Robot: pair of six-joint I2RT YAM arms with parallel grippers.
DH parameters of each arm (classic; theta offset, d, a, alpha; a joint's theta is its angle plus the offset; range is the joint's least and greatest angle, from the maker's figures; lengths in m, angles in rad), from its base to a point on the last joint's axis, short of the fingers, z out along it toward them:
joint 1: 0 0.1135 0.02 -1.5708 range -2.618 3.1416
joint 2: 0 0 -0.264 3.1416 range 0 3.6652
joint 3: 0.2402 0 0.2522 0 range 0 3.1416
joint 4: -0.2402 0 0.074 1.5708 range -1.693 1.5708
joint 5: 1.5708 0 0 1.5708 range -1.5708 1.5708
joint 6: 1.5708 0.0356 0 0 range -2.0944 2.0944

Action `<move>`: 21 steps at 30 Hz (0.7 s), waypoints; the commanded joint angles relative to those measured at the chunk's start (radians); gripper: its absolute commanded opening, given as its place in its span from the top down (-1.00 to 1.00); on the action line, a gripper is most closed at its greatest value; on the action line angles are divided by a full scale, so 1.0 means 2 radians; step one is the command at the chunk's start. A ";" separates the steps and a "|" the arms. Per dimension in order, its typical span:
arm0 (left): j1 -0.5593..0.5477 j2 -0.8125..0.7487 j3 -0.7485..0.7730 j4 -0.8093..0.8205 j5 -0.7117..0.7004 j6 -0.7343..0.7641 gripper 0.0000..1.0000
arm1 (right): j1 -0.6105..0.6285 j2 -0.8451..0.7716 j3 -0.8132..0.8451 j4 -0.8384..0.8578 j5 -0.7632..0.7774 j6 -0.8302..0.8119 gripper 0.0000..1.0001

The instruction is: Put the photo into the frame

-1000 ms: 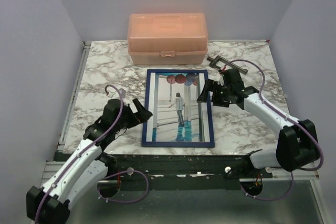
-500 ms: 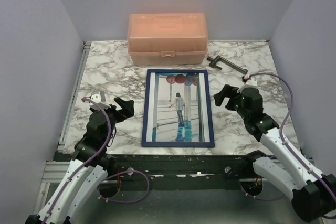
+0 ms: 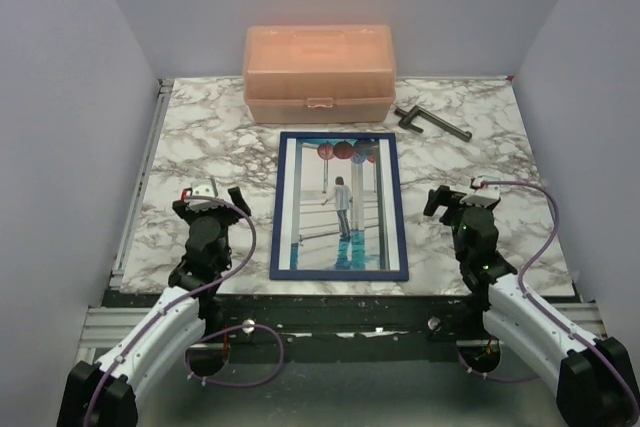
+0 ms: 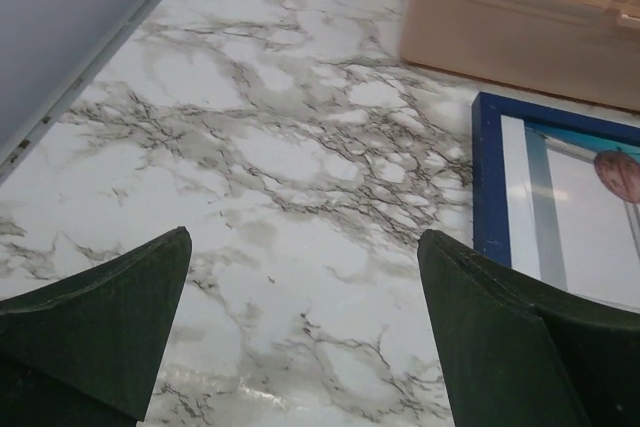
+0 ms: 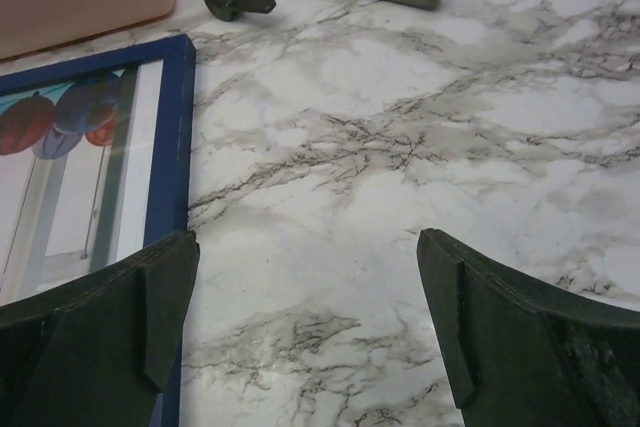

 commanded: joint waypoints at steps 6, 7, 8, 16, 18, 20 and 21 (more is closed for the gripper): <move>0.048 0.219 0.028 0.235 0.045 0.089 -0.97 | -0.001 0.148 -0.041 0.282 0.053 -0.045 -0.94; 0.055 0.234 0.034 0.247 0.062 0.098 -0.97 | -0.003 0.167 -0.046 0.313 0.054 -0.046 -0.94; 0.062 0.247 0.040 0.257 0.081 0.106 -0.97 | -0.004 0.188 -0.047 0.339 0.061 -0.050 -0.93; 0.139 0.331 0.135 0.183 0.214 0.113 -0.97 | -0.031 0.340 -0.023 0.514 0.016 -0.096 -0.93; 0.152 0.339 0.140 0.190 0.226 0.119 -0.97 | -0.036 0.381 -0.007 0.534 0.017 -0.113 -0.92; 0.157 0.339 0.110 0.260 0.217 0.123 -0.97 | -0.056 0.424 0.002 0.556 0.003 -0.102 -0.92; 0.163 0.349 0.083 0.313 0.214 0.123 -0.97 | -0.071 0.440 0.003 0.569 -0.012 -0.092 -0.93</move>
